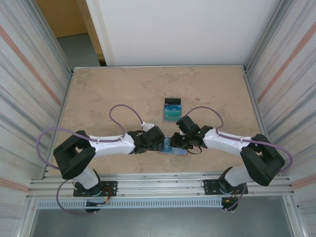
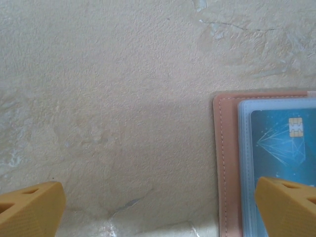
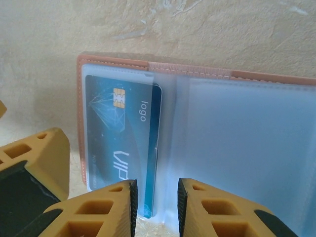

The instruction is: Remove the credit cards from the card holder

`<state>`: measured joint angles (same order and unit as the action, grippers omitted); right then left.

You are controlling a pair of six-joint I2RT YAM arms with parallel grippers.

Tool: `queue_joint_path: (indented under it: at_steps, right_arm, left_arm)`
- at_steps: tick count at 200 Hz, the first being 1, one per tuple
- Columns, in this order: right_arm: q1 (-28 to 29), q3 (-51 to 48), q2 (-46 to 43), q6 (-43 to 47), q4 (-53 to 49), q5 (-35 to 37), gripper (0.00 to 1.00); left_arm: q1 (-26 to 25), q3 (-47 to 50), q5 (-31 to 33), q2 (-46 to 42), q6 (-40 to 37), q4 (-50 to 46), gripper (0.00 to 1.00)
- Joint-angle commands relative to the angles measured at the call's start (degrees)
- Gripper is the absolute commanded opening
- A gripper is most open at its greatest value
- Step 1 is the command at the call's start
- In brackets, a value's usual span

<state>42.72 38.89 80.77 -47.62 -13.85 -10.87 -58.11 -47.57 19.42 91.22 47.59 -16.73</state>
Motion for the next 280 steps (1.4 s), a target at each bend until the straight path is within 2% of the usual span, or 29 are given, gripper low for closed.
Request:
queue_joint_path:
  at_steps: [1,137,247,280]
  right_arm:
    - [0.32,-0.31,1.14,-1.26,2.56,-1.68,0.29]
    - [-0.24,-0.44,6.94,-0.48,8.21,-4.52,0.28]
    - [-3.30,-5.77,4.26,-0.34,19.88,-14.96,0.19]
    - [-4.07,-6.53,4.55,-0.84,21.67,-16.02,0.16]
  left_arm:
    - [0.29,-0.90,0.22,1.39,-1.24,-0.80,0.99]
    - [-0.58,0.82,-1.40,2.86,1.28,-2.41,0.99]
    - [-0.78,0.47,-1.11,3.22,4.34,-5.68,0.99]
    - [-0.78,0.47,-1.40,3.25,4.61,-6.03,0.99]
